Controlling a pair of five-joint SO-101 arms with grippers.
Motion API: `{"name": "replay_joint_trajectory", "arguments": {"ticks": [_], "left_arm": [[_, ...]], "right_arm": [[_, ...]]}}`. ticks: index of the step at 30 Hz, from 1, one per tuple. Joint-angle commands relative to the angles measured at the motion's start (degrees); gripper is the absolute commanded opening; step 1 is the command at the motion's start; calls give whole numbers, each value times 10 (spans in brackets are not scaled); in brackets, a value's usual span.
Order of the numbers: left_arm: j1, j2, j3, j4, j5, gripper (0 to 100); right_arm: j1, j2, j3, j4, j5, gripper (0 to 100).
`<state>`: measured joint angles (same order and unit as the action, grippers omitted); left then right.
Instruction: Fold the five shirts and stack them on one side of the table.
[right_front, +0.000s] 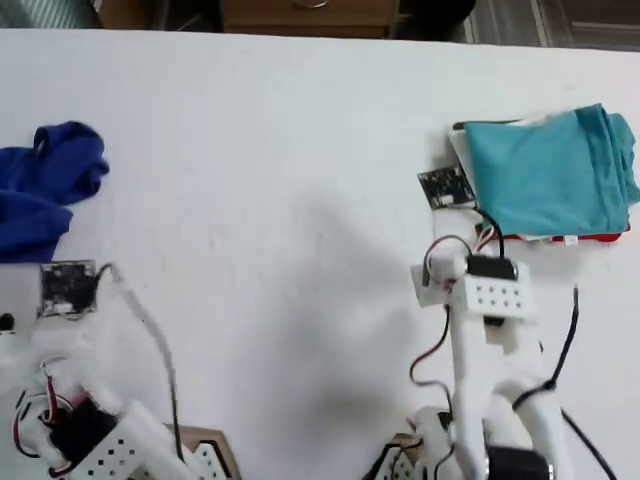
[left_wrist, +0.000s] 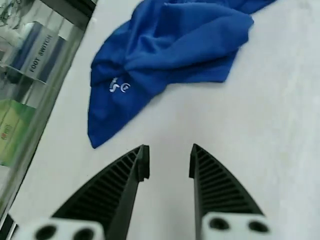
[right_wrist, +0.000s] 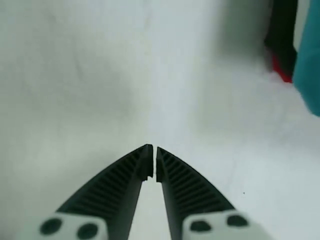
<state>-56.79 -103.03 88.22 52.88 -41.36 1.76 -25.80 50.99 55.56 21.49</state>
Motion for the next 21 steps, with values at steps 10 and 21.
{"name": "replay_joint_trajectory", "arguments": {"ticks": [10, 21], "left_arm": [[0, 469, -374, 98, 87, 155], [-3, 978, -820, 196, 170, 224]], "right_arm": [[-4, 32, -15, -38, 7, 21], [-13, 36, 87, -223, 8, 21]]}}
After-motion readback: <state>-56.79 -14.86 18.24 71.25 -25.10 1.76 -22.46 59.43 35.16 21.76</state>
